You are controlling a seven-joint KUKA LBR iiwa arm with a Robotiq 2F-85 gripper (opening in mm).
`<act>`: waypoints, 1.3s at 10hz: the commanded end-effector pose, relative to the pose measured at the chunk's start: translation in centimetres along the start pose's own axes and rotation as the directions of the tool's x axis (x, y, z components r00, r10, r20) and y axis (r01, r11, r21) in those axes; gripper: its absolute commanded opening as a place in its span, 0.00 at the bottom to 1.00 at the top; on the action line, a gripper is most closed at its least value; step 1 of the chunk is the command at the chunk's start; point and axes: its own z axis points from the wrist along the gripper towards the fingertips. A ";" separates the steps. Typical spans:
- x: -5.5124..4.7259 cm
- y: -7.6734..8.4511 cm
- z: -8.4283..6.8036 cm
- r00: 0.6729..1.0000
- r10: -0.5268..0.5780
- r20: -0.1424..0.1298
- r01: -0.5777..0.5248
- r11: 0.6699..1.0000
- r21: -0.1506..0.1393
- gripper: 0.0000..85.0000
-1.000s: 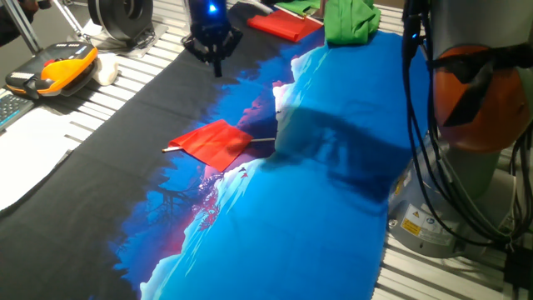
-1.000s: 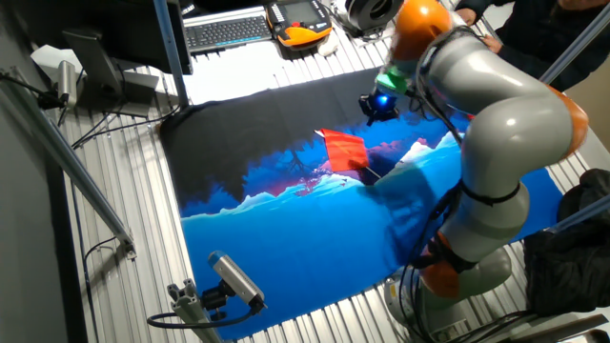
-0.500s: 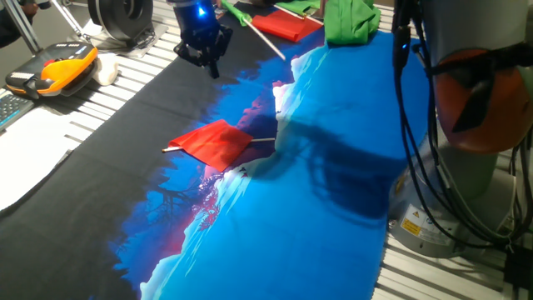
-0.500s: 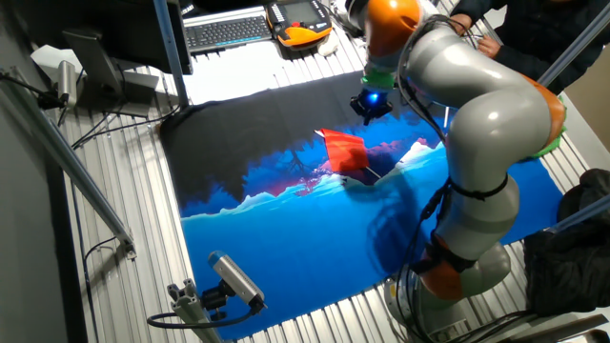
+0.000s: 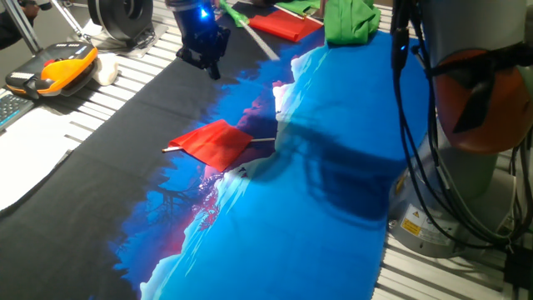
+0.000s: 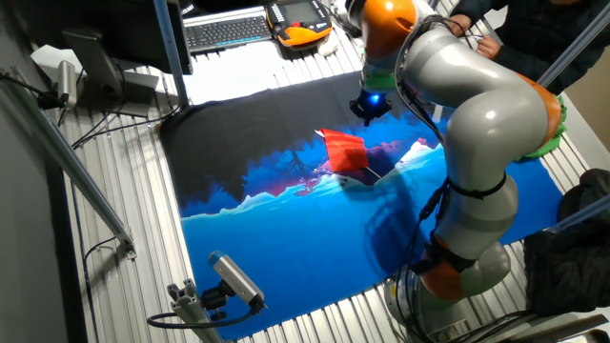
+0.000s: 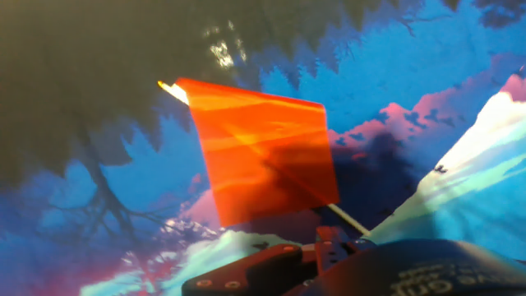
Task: Wave the flag
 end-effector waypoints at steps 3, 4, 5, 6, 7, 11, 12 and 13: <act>-0.2 -0.4 0.8 0.730 -0.683 0.010 0.677 0.726 0.122 0.00; -0.3 -0.3 0.6 0.730 -0.683 0.008 0.677 0.726 0.121 0.00; -0.3 -0.3 0.5 0.736 -0.677 0.001 0.672 0.730 0.121 0.00; -0.3 -0.3 0.5 0.757 -0.653 0.002 0.650 0.753 0.101 0.00; -0.3 -0.3 0.5 0.790 -0.612 0.011 0.609 0.787 0.099 0.00; -0.3 -0.3 0.5 0.823 -0.568 -0.002 0.565 0.818 0.112 0.20; -0.3 -0.3 0.5 0.830 -0.557 0.010 0.554 0.827 0.095 0.20; -0.3 -0.3 0.5 0.830 -0.557 0.009 0.553 0.827 0.103 0.20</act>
